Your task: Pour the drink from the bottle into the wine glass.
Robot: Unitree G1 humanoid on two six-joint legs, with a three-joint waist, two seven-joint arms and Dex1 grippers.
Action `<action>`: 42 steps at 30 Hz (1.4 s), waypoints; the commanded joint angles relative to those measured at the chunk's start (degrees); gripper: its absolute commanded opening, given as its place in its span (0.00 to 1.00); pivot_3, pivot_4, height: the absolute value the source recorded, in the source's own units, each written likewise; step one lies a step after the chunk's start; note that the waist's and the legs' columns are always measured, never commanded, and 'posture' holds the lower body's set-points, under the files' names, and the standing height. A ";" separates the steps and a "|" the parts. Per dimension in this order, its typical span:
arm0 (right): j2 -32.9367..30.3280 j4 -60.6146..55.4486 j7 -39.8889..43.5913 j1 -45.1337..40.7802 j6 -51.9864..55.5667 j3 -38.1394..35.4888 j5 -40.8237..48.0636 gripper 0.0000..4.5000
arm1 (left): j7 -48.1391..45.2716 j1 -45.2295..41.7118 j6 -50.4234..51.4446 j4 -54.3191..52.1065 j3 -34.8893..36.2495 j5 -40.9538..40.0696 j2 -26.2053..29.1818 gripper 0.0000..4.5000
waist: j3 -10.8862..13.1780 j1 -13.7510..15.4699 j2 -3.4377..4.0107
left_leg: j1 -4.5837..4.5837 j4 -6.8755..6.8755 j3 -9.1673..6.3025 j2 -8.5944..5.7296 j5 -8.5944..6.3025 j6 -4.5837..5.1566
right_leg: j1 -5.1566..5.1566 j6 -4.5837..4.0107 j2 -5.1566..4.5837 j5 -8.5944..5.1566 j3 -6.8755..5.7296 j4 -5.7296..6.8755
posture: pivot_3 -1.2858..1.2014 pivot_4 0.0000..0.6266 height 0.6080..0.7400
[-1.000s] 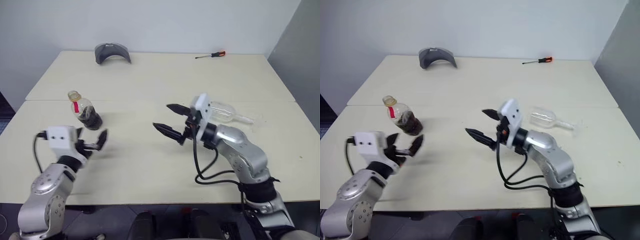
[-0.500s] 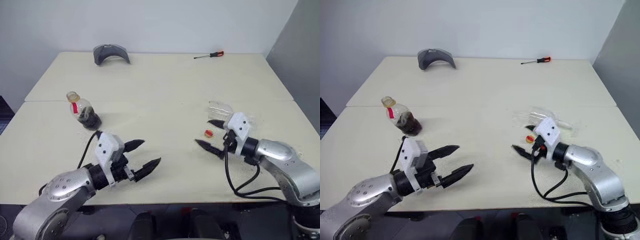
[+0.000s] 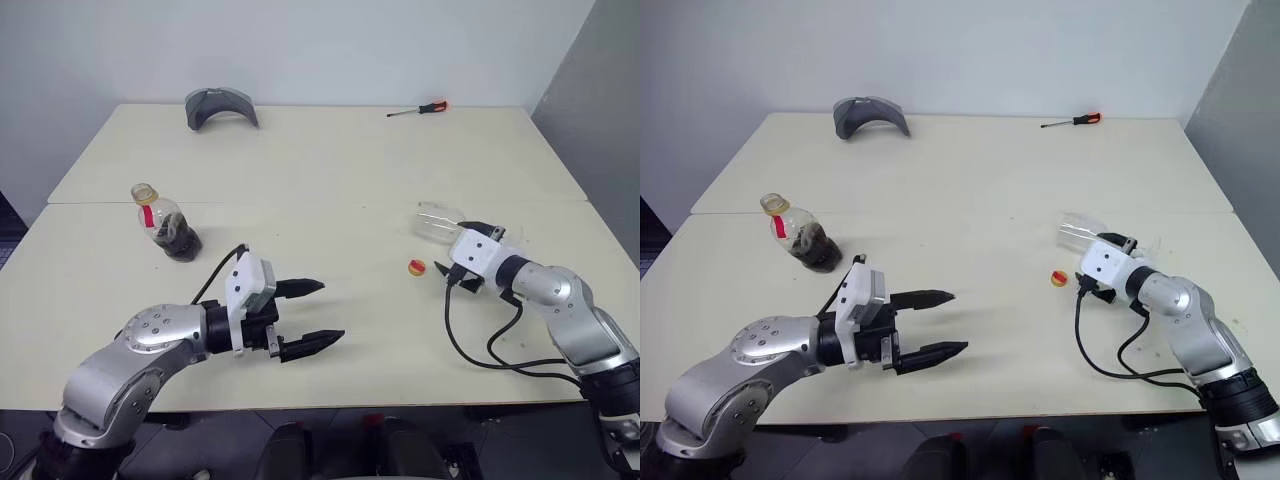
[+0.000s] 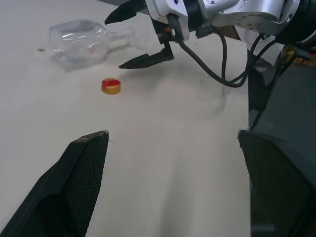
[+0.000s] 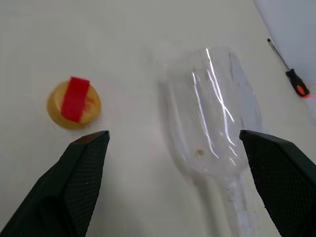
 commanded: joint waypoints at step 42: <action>2.63 30.54 -7.82 -15.59 -14.13 3.31 -18.83 0.04 | 0.67 -4.10 -0.78 1.33 -1.76 2.02 -2.70 1.00 | 0.00 -0.15 0.01 | -0.01 0.07 0.07 0.02 0.02 -0.03 | 0.01 -0.01 -0.05 0.01 0.01 0.05 | 0.52 0.24 1.00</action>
